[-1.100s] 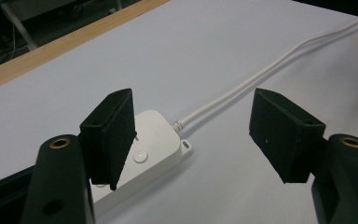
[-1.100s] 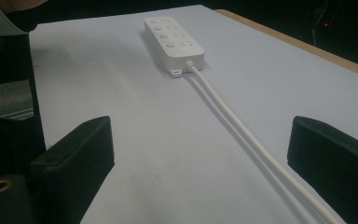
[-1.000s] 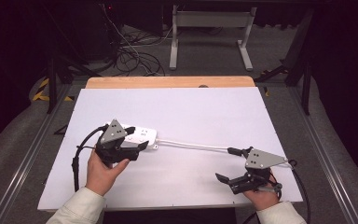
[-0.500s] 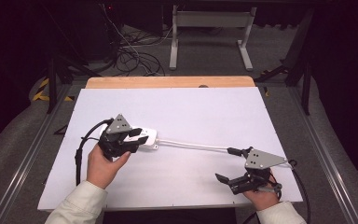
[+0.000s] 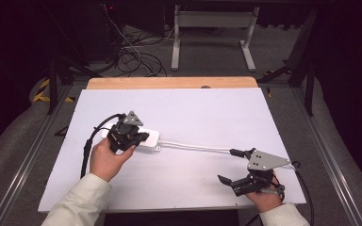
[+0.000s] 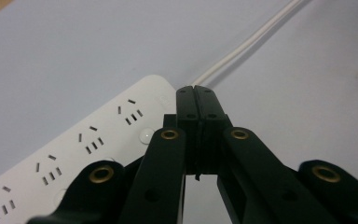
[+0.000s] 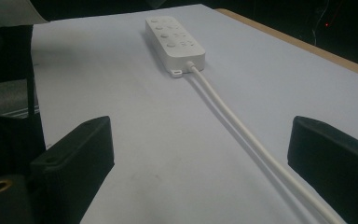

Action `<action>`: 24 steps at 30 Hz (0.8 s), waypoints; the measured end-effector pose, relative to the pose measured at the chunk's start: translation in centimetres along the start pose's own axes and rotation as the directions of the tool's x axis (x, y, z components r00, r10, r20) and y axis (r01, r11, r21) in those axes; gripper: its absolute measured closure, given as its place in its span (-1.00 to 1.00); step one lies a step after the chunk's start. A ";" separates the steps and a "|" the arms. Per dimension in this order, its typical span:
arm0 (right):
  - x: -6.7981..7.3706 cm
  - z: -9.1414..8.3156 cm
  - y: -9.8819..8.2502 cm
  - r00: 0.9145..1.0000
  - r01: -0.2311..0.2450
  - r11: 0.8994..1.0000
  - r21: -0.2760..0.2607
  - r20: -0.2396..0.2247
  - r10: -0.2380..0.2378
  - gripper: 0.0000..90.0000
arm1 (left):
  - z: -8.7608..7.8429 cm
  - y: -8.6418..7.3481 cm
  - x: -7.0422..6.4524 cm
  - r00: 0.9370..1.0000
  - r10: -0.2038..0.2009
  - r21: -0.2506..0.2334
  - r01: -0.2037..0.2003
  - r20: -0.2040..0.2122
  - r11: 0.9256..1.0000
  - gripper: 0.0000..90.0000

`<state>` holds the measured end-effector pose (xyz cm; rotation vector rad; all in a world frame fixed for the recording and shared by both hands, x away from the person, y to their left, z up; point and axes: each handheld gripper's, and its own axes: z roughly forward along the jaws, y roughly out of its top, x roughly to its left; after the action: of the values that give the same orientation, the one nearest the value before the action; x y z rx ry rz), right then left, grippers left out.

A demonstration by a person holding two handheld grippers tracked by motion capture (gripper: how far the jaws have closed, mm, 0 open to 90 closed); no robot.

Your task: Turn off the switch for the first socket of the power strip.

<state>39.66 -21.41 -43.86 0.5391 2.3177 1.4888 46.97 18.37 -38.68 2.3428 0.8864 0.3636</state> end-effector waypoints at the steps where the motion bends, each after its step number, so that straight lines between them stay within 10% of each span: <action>1: 0.0 0.0 0.0 1.000 0.000 1.000 0.000 0.000 0.000 -0.83 | 0.2 0.1 0.2 1.000 -0.003 0.015 0.003 0.005 1.000 0.99; 24: 0.0 0.0 0.0 1.000 -0.001 1.000 0.000 -0.005 0.001 -0.83 | 4.0 1.2 3.2 0.998 -0.066 0.247 0.062 0.006 0.967 0.99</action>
<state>39.68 -21.40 -43.91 0.5371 2.3217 1.4928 51.72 18.03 -40.93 2.5314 1.0499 0.2195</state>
